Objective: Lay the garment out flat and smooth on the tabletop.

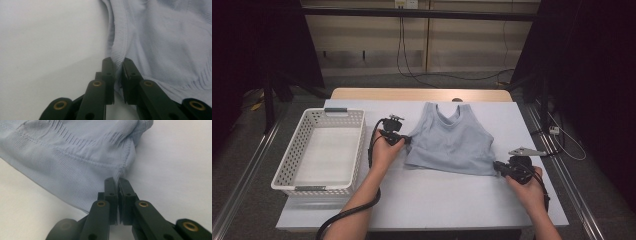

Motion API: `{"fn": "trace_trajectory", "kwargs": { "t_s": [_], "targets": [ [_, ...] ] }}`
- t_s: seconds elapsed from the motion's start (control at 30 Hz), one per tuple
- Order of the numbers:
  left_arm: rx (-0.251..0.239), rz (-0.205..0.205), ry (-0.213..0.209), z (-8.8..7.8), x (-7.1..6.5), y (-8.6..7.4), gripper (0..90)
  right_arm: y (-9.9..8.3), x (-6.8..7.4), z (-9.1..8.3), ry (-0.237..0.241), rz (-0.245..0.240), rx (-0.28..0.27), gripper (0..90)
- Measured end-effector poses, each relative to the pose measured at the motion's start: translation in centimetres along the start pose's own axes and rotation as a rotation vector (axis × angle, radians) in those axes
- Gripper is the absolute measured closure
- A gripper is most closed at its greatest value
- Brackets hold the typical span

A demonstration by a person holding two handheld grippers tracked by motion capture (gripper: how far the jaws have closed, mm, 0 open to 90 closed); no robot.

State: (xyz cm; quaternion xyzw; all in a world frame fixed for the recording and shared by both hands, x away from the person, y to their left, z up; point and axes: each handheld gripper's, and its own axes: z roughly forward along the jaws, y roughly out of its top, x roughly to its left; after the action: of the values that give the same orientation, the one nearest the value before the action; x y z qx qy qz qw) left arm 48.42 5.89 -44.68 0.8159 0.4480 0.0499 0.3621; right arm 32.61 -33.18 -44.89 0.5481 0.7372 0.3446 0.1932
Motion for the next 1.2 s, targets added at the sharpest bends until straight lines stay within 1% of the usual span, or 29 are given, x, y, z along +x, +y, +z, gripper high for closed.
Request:
{"fn": "trace_trajectory", "kwargs": {
  "t_s": [0.07,0.13,0.2,0.3,0.37,0.4,0.43,0.47,0.5,0.53,0.57,0.6,0.63,0.67,0.73,0.77,0.87,1.0,1.17,1.2],
  "targets": [
    [-0.009,-0.001,0.004,-0.5,0.0,0.4,83.3,0.0,-0.1,0.0,0.002,0.005,-0.002,87.3],
    [-0.018,0.001,-0.001,-1.0,0.1,1.0,83.9,0.1,-0.3,-0.1,0.005,0.011,-0.005,87.4],
    [-0.026,0.010,0.010,-1.3,0.1,1.4,84.1,0.1,-0.3,-0.1,0.006,0.011,-0.007,87.5],
    [-0.028,0.014,0.013,-1.3,0.1,1.8,84.0,0.2,-0.4,-0.1,0.005,0.011,-0.011,87.6],
    [-0.029,0.024,0.011,-1.1,0.1,1.7,81.0,0.2,-0.3,-0.1,0.006,0.009,-0.011,87.5],
    [-0.019,0.024,0.003,-1.0,0.1,1.5,79.8,0.2,-0.3,-0.1,0.007,0.006,-0.011,87.5],
    [-0.013,0.023,-0.009,-0.9,0.0,1.4,77.1,0.1,-0.3,-0.1,0.005,0.006,-0.011,87.5],
    [-0.020,0.034,-0.008,-0.9,-0.1,1.2,72.6,0.1,-0.3,0.0,0.006,0.006,-0.011,87.5],
    [-0.029,0.028,-0.004,-0.9,0.0,1.0,67.0,0.1,-0.3,0.0,0.007,0.007,-0.011,87.5],
    [-0.028,0.014,-0.006,-1.1,0.0,0.9,61.3,0.1,-0.3,0.0,0.007,0.007,-0.011,87.5],
    [-0.026,0.004,-0.010,-1.3,0.0,0.8,53.8,0.1,-0.3,0.0,0.006,0.008,-0.011,87.5],
    [-0.038,0.001,-0.011,-1.4,-0.1,0.7,47.6,0.1,-0.3,0.0,0.004,0.007,-0.011,87.5],
    [-0.039,0.010,-0.004,-1.7,-0.1,0.6,43.6,0.1,-0.2,0.0,0.004,0.005,-0.010,87.4],
    [-0.040,0.008,0.002,-1.9,-0.2,0.6,41.3,0.1,-0.2,0.0,0.004,0.005,-0.010,87.4],
    [-0.033,0.015,-0.005,-2.2,-0.5,0.3,36.6,0.1,-0.2,0.0,0.004,0.006,-0.011,87.4],
    [-0.029,0.022,-0.007,-2.4,-0.7,0.2,36.1,0.1,-0.1,0.0,0.004,0.007,-0.011,87.4],
    [-0.030,0.018,-0.018,-2.8,-1.1,-0.3,33.1,0.1,-0.1,0.0,0.004,0.008,-0.012,87.3],
    [-0.040,0.027,-0.030,-3.3,-1.7,-0.8,31.7,0.1,-0.1,0.0,0.003,0.008,-0.011,87.3],
    [-0.043,0.037,-0.049,-3.9,-2.3,-1.2,33.2,0.1,0.0,0.0,0.003,0.006,-0.011,87.3],
    [-0.043,0.034,-0.061,-4.0,-2.4,-1.3,34.6,0.1,0.0,0.0,0.002,0.007,-0.011,87.2]
  ]
}}
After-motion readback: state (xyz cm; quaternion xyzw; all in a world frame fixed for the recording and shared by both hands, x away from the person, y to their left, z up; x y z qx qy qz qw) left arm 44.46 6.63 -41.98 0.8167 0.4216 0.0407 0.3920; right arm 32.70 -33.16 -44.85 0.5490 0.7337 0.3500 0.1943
